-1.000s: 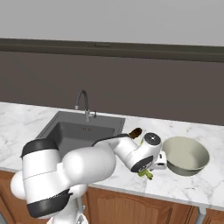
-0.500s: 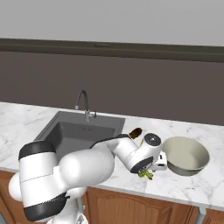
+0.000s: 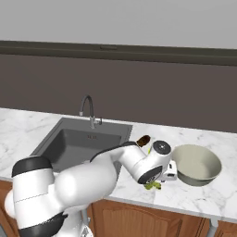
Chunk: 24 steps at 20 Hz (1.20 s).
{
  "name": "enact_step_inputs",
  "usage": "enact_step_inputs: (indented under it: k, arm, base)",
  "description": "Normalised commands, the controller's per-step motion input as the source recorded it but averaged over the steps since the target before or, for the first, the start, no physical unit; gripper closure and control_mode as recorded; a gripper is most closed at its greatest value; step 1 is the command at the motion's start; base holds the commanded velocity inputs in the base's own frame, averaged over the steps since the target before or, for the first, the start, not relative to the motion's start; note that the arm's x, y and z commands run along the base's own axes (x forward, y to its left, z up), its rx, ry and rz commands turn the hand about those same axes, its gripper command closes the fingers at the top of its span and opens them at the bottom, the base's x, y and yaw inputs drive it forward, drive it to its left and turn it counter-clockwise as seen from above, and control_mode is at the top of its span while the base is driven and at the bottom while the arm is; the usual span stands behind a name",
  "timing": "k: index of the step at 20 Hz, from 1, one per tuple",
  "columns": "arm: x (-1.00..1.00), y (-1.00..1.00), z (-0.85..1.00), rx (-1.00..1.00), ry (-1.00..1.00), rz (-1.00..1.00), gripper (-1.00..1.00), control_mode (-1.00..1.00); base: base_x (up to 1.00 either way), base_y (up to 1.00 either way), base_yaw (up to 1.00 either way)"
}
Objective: Remove the broccoli and sweet potato from the sink. Then move the bowl and cup from the counter to the sink for washing.
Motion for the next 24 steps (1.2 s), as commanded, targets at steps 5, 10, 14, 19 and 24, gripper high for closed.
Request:
enact_step_inputs:
  k: [5,10,14,19,24]
  arm:
    - [-0.09,0.16,0.22,0.00,-0.01,0.00,-1.00,-1.00]
    - [-0.10,0.12,0.28,0.00,-0.01,0.00,-1.00,-1.00]
    - [-0.16,0.06,0.32,0.00,0.00,0.00,-1.00,-1.00]
    - [-0.18,0.00,0.32,0.00,0.00,0.00,-1.00,-1.00]
    - [-0.09,0.05,0.34,0.00,0.00,0.00,-1.00,-1.00]
  base:
    - [0.00,0.00,0.00]
    - [0.00,0.00,0.00]
    - [0.00,0.00,0.00]
    - [0.00,0.00,0.00]
    - [0.00,0.00,0.00]
